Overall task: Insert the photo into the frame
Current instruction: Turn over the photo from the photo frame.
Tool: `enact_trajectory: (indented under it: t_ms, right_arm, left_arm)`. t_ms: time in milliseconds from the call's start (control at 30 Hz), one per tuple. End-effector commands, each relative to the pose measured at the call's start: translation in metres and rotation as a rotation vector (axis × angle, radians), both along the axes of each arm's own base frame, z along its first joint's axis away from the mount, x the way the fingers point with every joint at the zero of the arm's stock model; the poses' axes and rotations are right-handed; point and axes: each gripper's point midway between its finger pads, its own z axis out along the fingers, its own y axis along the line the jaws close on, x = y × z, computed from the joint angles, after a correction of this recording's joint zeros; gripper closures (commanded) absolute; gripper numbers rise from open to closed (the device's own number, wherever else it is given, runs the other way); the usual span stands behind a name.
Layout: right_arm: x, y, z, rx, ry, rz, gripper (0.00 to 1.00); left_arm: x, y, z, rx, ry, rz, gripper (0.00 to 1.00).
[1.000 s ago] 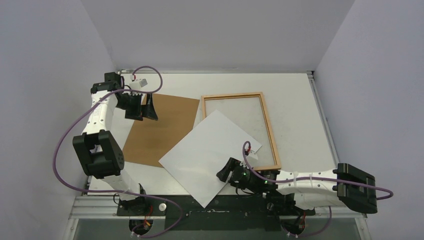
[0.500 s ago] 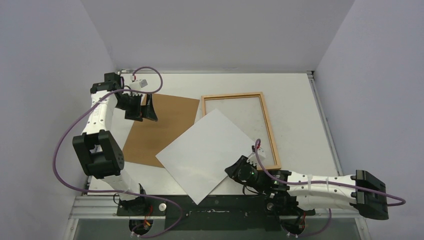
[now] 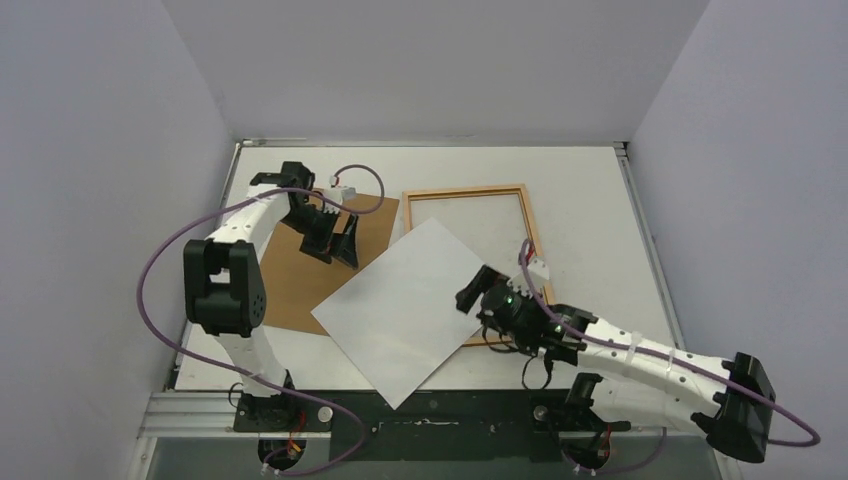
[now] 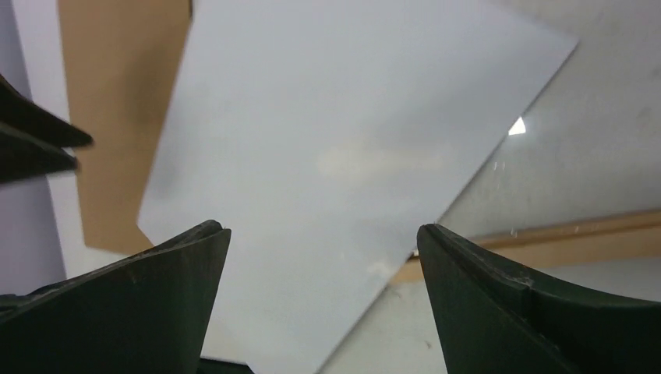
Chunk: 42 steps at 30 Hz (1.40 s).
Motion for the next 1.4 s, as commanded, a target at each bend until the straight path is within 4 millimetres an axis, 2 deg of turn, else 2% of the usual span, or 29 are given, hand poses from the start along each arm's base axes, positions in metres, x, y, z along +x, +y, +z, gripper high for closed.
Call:
enact_trajectory:
  t_ms: [0,67,167,300,367,400,500,600,733,933,1100,1367]
  right_arm:
    - [0.073,-0.051,0.079,-0.152,-0.177,-0.092,0.04]
    - [0.102,-0.076,0.094,-0.229,-0.191,-0.133,0.04]
    - [0.136,-0.111,0.098,-0.356,-0.175,-0.184,0.04]
    - [0.163,-0.144,0.076,-0.423,-0.115,-0.251,0.04]
    - [0.168,-0.157,0.058,-0.411,-0.08,-0.271,0.05]
    - [0.17,-0.161,0.049,-0.387,-0.066,-0.274,0.05]
    - [0.164,-0.174,0.019,-0.342,-0.008,-0.276,0.06]
    - [0.152,-0.173,-0.002,-0.304,0.034,-0.25,0.06]
    - [0.138,-0.172,-0.018,-0.246,0.065,-0.239,0.06]
    - [0.114,-0.173,-0.047,-0.203,0.145,-0.232,0.04]
    - [0.1,-0.167,-0.054,-0.148,0.161,-0.222,0.04]
    - [0.076,-0.151,-0.058,-0.041,0.182,-0.215,0.04]
  left_arm:
    - [0.024,-0.021,-0.003,-0.042,-0.069,-0.071,0.03]
    - [0.029,-0.027,-0.011,-0.026,-0.065,-0.084,0.04]
    - [0.034,-0.034,-0.017,-0.029,-0.064,-0.081,0.04]
    - [0.033,-0.04,-0.02,-0.035,-0.06,-0.073,0.0]
    - [0.032,-0.04,-0.02,-0.035,-0.065,-0.069,0.0]
    - [0.032,-0.04,-0.02,-0.033,-0.069,-0.07,0.04]
    - [0.029,-0.04,-0.021,-0.035,-0.065,-0.081,0.05]
    - [0.027,-0.041,-0.025,-0.037,-0.056,-0.085,0.05]
    - [0.021,-0.04,-0.03,-0.036,-0.04,-0.091,0.06]
    - [0.004,-0.029,-0.039,0.0,-0.028,-0.115,0.08]
    - [-0.003,-0.022,-0.04,0.015,-0.033,-0.123,0.08]
    - [-0.002,-0.017,-0.032,0.012,-0.054,-0.115,0.08]
